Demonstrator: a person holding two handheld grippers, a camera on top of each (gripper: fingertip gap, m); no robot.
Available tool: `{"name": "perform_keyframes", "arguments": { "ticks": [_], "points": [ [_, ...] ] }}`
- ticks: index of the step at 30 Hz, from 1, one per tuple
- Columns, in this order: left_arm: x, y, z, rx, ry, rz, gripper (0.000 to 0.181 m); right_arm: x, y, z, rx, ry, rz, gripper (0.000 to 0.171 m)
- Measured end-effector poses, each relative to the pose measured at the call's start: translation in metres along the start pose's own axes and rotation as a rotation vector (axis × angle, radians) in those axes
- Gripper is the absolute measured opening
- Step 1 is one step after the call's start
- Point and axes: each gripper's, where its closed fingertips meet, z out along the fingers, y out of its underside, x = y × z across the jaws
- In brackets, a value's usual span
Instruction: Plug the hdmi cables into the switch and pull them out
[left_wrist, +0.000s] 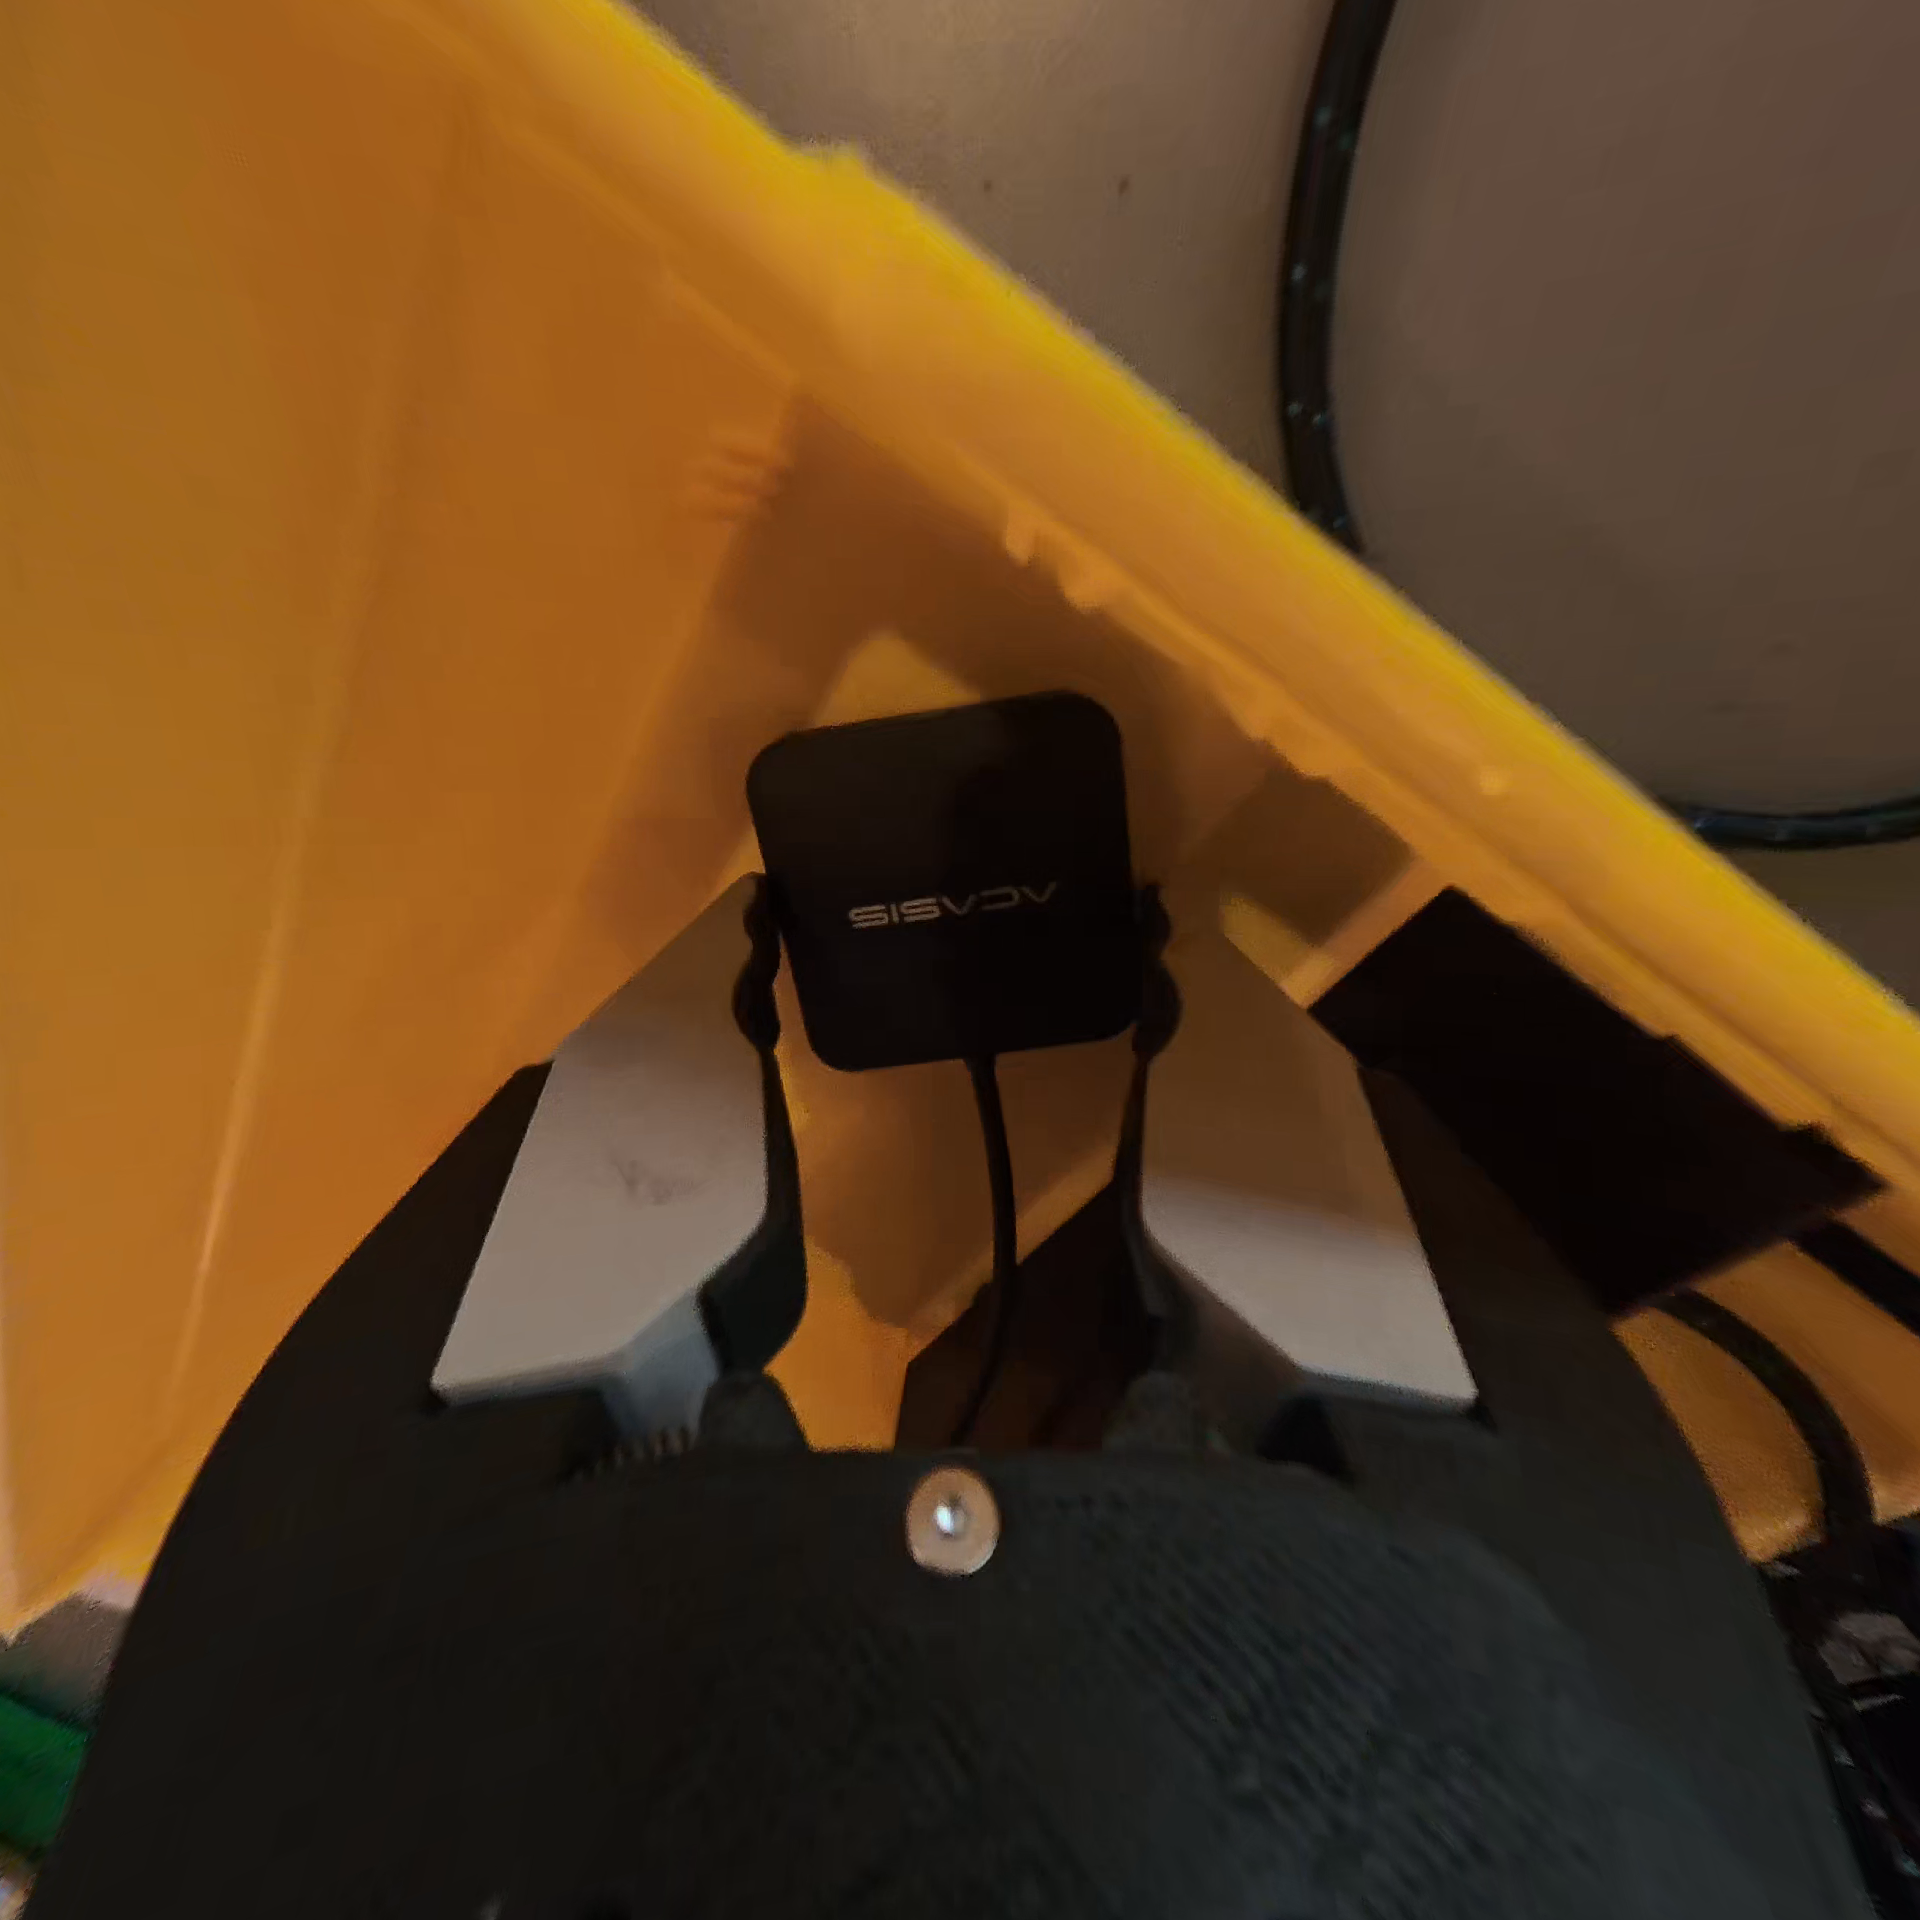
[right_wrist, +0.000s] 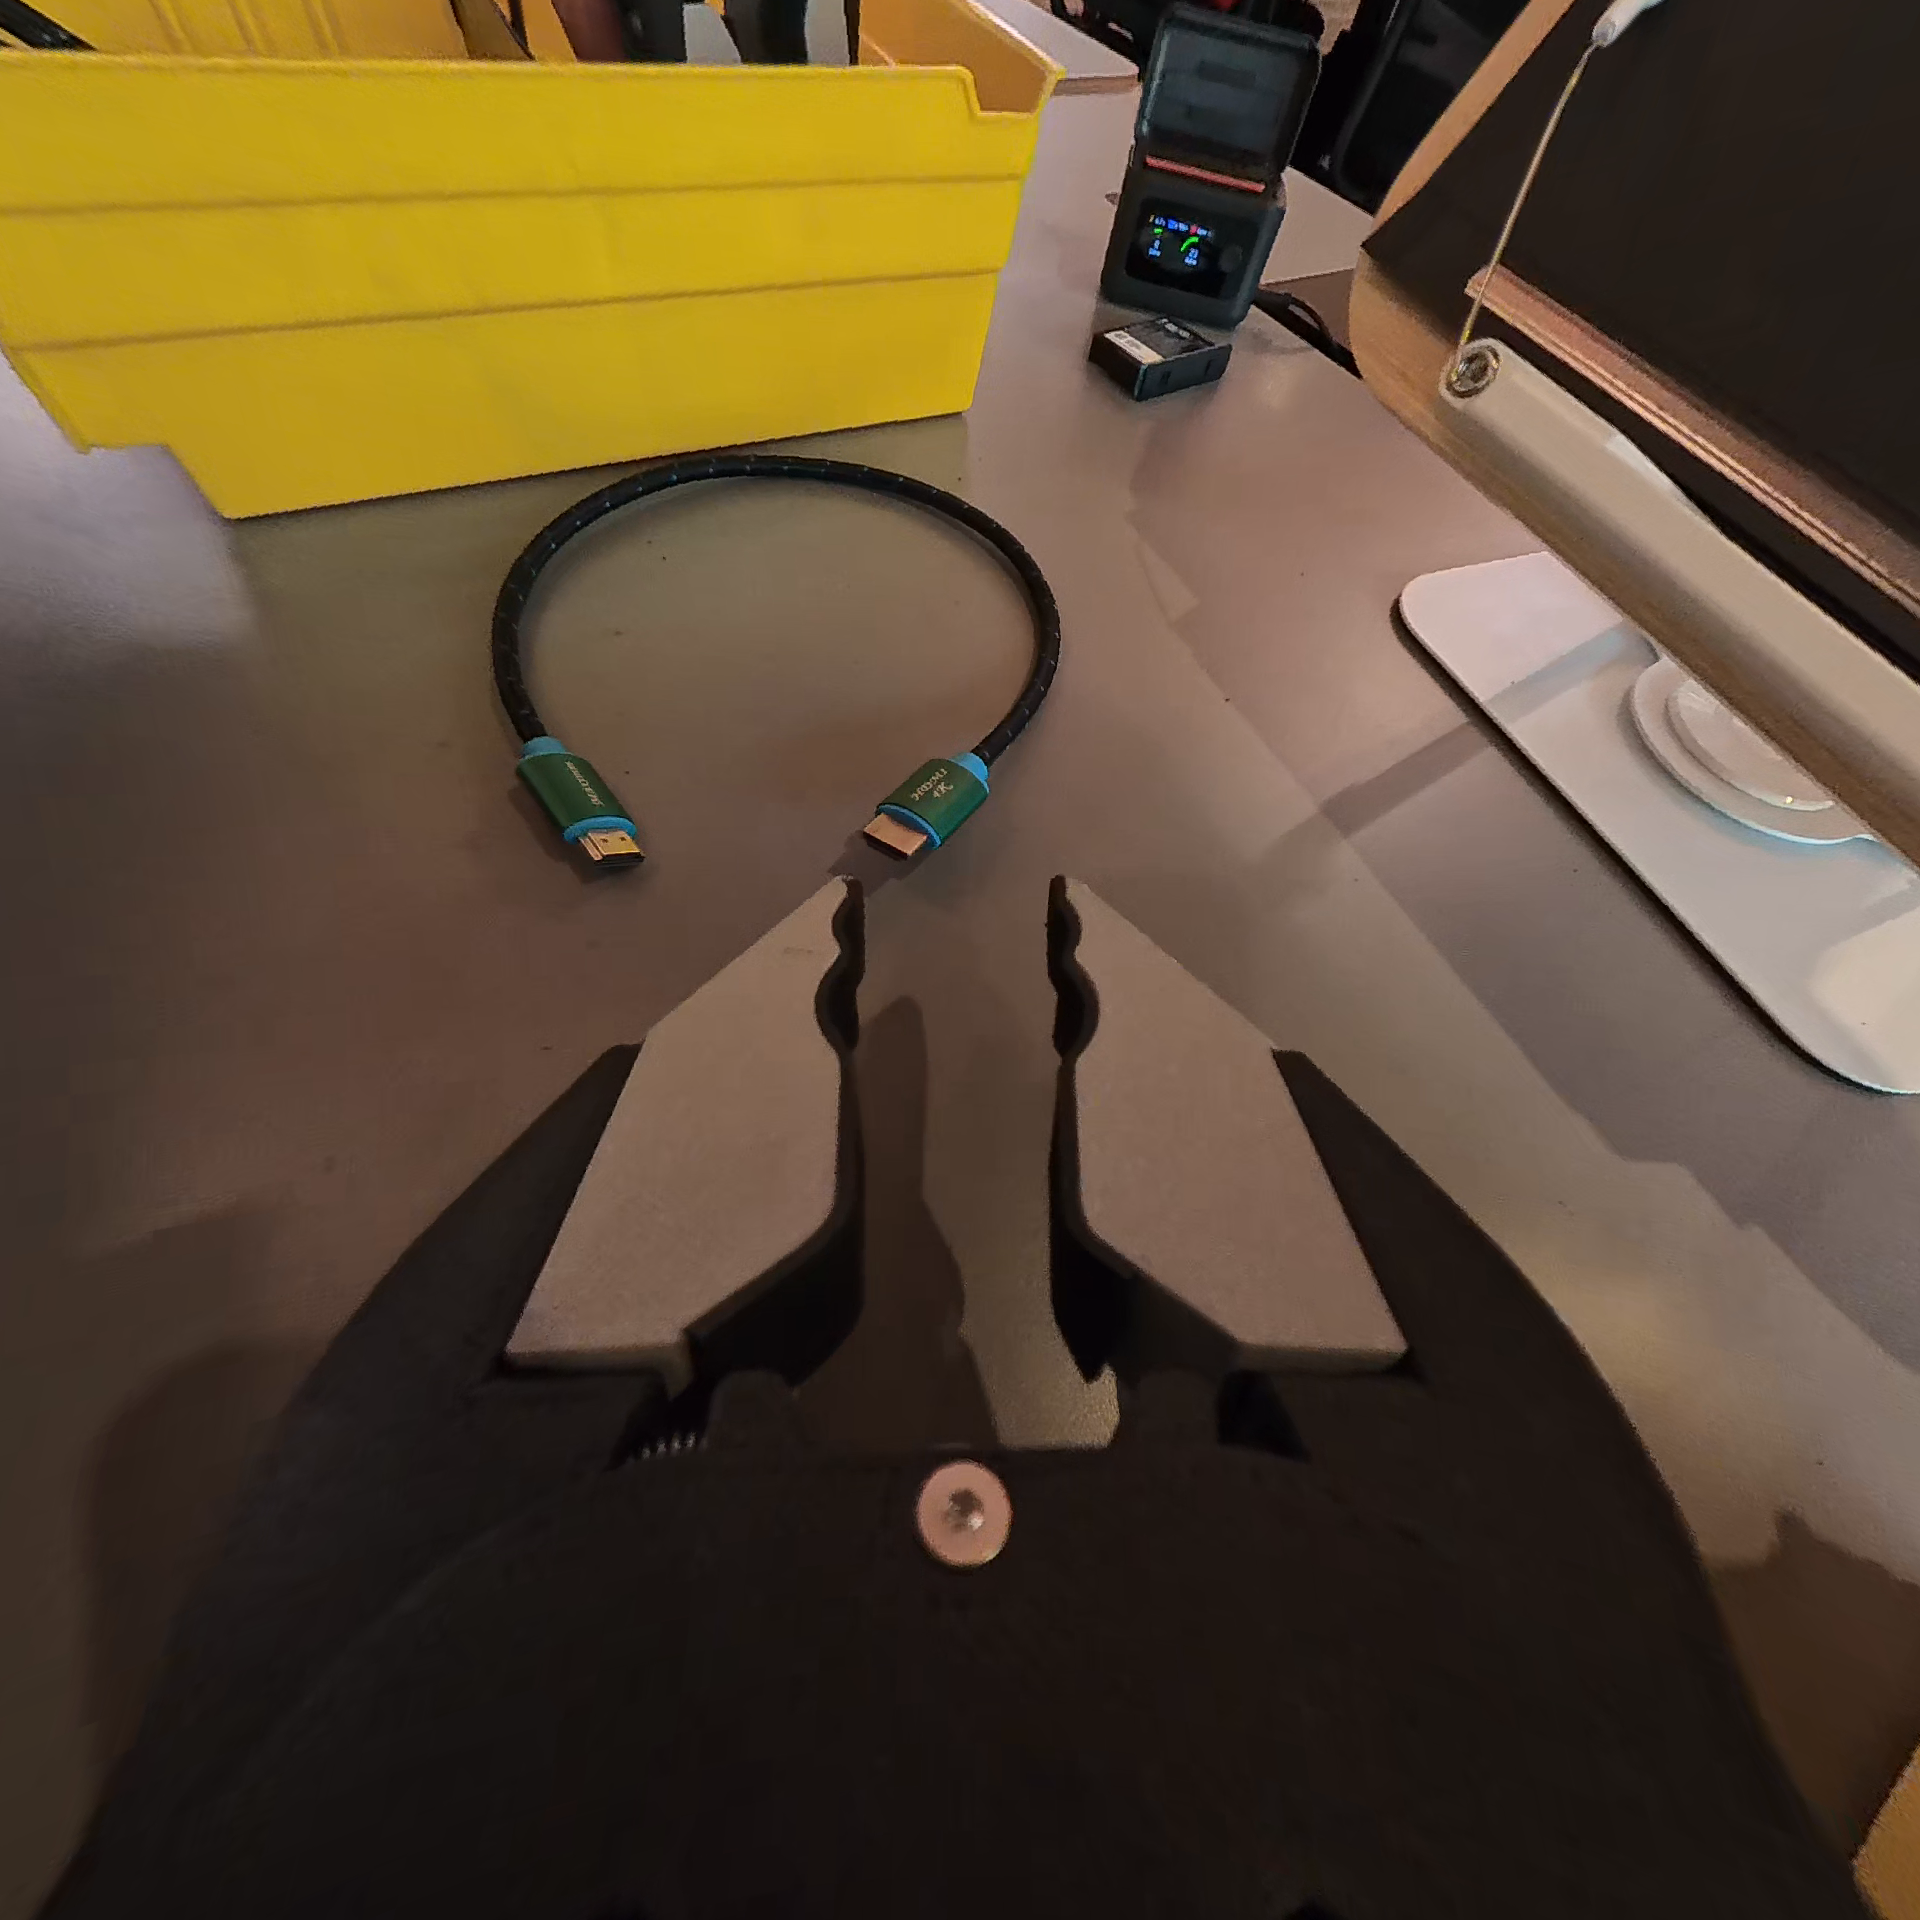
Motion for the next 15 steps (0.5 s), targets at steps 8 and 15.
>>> {"name": "perform_keyframes", "arguments": {
  "ticks": [8, 15],
  "points": [
    [-0.044, 0.013, -0.089, 0.234, -0.314, -0.137, 0.067, -0.008, -0.002, 0.001, -0.006, 0.019, -0.074, 0.031],
    [0.071, -0.054, -0.224, 0.718, -0.318, 0.016, 0.066, -0.005, -0.003, 0.006, 0.011, 0.02, -0.023, 0.037]
  ]
}}
